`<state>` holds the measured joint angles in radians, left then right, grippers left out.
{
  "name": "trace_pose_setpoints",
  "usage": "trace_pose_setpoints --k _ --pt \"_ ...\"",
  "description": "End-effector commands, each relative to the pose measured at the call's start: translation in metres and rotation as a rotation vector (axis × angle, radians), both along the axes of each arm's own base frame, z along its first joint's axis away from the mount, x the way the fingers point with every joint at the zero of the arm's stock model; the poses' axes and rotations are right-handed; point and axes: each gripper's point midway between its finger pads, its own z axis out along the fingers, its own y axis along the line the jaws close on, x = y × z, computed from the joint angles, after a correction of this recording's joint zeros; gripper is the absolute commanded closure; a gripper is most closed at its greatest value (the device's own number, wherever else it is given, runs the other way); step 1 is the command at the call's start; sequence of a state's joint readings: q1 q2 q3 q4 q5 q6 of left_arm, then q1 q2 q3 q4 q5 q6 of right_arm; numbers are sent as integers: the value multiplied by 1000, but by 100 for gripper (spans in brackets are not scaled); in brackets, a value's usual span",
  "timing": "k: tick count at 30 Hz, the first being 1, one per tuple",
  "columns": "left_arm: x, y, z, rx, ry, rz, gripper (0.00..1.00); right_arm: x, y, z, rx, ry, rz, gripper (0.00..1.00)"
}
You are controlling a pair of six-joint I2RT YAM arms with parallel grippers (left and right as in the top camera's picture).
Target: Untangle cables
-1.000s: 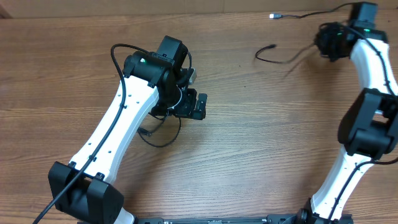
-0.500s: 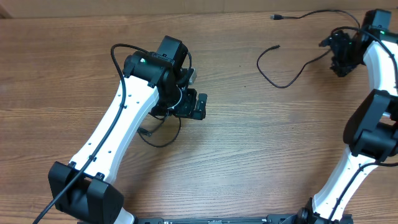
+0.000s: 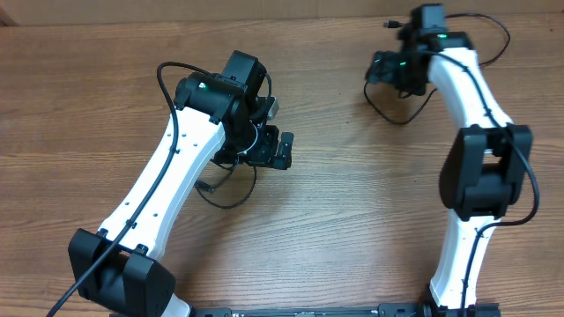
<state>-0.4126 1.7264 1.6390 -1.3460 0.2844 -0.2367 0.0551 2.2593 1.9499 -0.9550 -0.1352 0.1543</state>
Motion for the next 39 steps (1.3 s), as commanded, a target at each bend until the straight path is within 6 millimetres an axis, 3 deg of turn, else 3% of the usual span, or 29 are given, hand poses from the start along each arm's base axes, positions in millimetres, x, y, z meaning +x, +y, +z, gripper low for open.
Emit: trace_pose_setpoints --k 1,5,10,20,25,31,36,39 --pt "2 -1 2 0 -5 13 0 -2 -4 -16 -170 10 70 13" --pt "2 -1 2 0 -5 13 0 -7 5 -32 -195 43 104 23" --pt "2 -1 2 0 -5 13 0 -11 6 -37 -197 65 111 36" --pt "2 -1 2 0 -5 13 1 -25 18 -52 -134 110 169 38" --pt "2 -1 2 0 -5 13 0 -32 17 -64 -137 129 171 45" --pt "2 -1 2 0 -5 13 0 -31 16 -68 -138 122 170 64" --pt "2 -1 2 0 -5 13 0 -24 17 -66 -136 92 162 95" --pt "2 -1 2 0 -5 13 1 -17 17 -64 -126 67 130 96"
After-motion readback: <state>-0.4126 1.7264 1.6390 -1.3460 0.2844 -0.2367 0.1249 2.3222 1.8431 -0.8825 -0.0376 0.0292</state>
